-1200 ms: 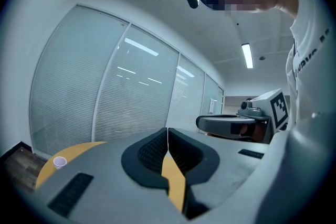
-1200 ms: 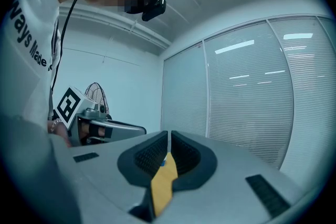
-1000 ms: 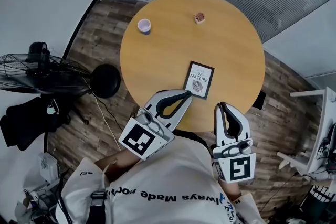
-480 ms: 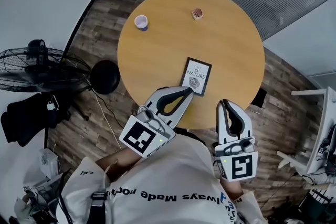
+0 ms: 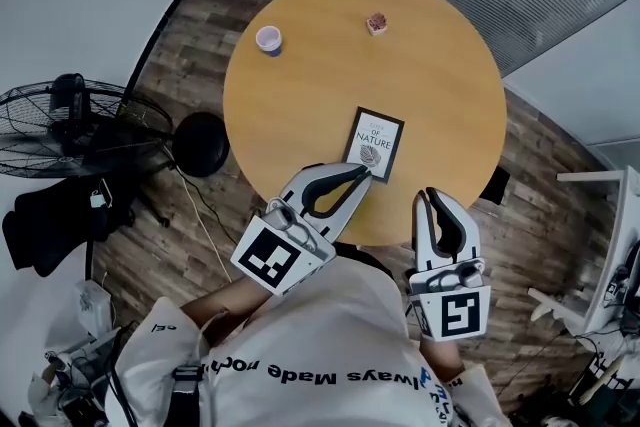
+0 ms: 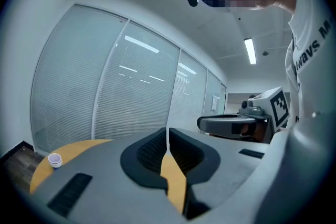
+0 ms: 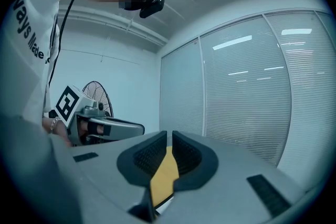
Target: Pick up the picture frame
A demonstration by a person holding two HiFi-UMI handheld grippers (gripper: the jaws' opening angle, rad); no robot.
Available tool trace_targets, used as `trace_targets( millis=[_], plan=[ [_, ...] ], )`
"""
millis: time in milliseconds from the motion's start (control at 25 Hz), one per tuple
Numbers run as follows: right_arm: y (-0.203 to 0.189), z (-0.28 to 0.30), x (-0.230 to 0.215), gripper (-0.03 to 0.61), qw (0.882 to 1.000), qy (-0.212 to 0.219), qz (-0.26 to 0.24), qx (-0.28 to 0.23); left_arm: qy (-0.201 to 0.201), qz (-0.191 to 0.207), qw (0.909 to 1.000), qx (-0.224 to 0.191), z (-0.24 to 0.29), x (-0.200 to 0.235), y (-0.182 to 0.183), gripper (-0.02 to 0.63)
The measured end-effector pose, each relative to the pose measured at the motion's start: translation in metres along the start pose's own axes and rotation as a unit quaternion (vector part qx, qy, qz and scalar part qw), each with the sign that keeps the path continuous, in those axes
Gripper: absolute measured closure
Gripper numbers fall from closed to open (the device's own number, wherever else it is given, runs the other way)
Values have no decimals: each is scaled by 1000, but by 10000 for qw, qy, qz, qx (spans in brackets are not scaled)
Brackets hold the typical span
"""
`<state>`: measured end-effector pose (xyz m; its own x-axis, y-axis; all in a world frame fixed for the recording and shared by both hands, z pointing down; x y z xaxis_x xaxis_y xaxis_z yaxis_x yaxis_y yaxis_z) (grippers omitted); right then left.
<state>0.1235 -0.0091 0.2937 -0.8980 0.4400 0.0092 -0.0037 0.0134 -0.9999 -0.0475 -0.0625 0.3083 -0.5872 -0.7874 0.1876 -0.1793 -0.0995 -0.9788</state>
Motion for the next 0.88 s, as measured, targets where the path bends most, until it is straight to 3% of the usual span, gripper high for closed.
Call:
trace_targets(
  millis=[560, 880],
  plan=[
    [-19, 5, -4, 531, 9998, 14, 97, 163, 50, -64, 9998, 198, 5, 10, -22, 581],
    [-47, 10, -7, 505, 9993, -71, 188, 325, 86, -107, 9985, 529, 4, 17, -47, 581]
  ],
)
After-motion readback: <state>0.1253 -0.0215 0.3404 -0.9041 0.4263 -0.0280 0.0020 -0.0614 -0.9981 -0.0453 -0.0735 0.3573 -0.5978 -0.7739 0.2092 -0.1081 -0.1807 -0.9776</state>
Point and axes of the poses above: the fingertips, and each gripper's own axes: z forward along the fingers, x to its left, y out of its top, the point moved 8 cm from there along -z, backward along the fingers, and after that the axes turned 10 degrees about -x, right-handed, at the moved point
